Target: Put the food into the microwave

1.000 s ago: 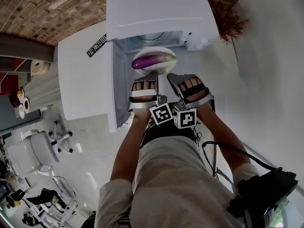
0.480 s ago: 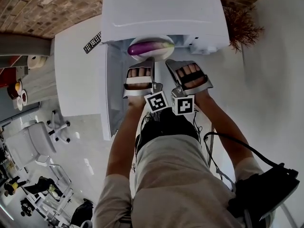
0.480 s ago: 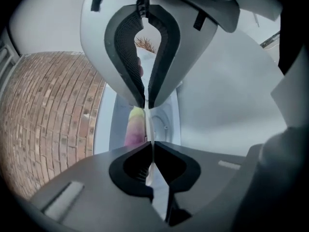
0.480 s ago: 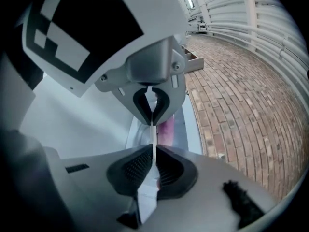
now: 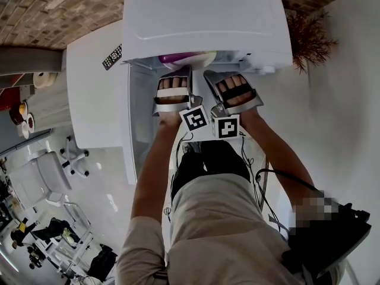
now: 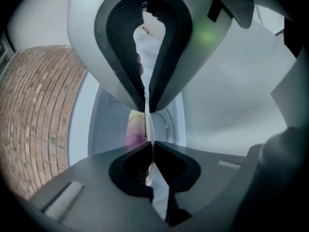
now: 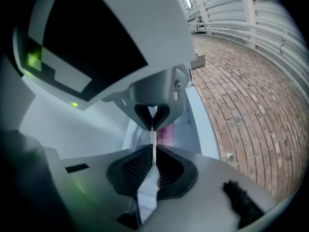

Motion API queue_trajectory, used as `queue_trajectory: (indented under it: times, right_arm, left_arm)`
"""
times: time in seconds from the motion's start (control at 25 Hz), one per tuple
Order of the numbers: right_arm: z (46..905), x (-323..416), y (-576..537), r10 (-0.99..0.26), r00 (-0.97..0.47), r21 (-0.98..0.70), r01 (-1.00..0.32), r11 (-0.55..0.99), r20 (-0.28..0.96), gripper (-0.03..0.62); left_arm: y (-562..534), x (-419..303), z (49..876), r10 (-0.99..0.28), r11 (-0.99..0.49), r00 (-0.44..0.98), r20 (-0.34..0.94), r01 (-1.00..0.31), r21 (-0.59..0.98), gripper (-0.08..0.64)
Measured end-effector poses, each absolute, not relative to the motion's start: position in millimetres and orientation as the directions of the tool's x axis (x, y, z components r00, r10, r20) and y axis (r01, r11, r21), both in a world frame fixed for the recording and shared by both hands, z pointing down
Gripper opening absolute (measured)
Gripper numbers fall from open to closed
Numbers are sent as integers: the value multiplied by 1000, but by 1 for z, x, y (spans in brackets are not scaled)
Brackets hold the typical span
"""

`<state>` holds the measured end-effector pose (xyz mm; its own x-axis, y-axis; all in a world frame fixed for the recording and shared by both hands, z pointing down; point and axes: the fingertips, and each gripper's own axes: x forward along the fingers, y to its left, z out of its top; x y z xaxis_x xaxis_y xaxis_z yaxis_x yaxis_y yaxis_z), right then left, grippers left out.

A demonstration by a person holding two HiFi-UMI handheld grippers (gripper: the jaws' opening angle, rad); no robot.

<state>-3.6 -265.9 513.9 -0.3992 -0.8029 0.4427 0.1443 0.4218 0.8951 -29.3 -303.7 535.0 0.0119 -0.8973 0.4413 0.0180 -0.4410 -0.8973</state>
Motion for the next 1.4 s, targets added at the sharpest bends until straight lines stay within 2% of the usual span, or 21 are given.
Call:
queue_trajectory:
  times: [1.4]
  right_arm:
    - [564,-12,-310,-762,-386,840,66,539,520,28]
  left_arm:
    - [-369,-38,588,-845,-533,-2,534,80,-843,28]
